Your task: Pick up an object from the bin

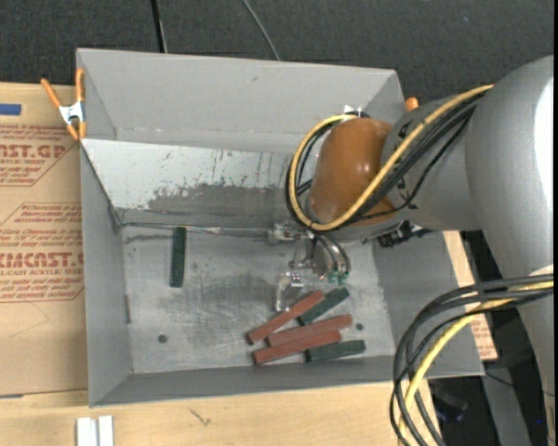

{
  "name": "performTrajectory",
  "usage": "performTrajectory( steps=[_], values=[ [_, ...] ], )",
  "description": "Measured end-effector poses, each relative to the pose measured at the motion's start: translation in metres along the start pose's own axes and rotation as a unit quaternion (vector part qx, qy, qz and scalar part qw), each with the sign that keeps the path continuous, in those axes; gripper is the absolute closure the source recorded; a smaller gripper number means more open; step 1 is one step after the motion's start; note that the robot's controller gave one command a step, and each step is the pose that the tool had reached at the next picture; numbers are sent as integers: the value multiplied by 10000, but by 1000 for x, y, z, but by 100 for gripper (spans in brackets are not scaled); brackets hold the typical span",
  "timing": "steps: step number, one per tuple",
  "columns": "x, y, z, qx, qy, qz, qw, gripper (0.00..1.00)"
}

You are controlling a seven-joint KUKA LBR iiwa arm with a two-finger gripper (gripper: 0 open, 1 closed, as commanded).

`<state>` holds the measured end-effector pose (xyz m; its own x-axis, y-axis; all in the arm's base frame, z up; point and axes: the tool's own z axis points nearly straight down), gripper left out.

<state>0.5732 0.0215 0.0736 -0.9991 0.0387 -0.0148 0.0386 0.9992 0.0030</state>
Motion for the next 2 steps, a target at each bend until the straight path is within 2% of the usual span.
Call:
performTrajectory(
  steps=[1, 2],
  values=[
    [3, 0, 0, 2, 83, -7, 10000, 100],
    [1, 0, 0, 1, 10, 0, 10000, 0]
  ],
)
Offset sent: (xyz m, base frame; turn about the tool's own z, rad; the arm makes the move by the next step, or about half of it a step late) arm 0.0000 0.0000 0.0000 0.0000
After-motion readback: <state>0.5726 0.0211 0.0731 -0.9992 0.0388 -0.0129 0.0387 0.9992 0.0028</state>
